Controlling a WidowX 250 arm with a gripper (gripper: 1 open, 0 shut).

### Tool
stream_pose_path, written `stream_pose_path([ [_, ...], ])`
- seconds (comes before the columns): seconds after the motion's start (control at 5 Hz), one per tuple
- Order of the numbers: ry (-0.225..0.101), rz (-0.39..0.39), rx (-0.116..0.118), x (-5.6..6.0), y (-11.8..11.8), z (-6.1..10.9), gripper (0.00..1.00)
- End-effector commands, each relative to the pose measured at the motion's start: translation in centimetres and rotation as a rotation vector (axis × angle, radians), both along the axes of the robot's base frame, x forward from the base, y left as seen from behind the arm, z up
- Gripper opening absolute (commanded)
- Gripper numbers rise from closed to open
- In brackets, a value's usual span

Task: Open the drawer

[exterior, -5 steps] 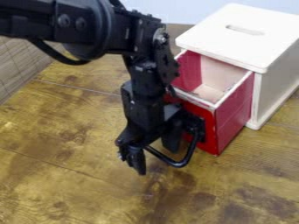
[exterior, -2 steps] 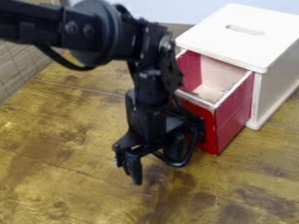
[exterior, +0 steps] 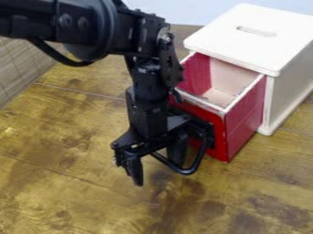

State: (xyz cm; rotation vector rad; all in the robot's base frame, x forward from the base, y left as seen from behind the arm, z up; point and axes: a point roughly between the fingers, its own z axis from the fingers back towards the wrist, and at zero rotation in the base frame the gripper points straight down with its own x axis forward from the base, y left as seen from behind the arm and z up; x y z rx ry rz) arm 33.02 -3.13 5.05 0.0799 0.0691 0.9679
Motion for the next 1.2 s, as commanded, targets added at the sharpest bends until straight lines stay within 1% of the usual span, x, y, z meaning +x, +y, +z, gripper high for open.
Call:
stream_pose_path([
  [0.0, -0.092, -0.06, -0.006, 1.6, -0.1, 2.8, 1.0],
  [0.2, -0.095, -0.117, -0.006, 2.3, -0.3, 2.8, 1.0],
  [0.8, -0.1, -0.026, 0.013, 5.4, -3.7, 0.7, 1.0],
  [1.0, -0.099, -0.085, 0.018, 6.0, -4.4, 0.7, 0.0],
])
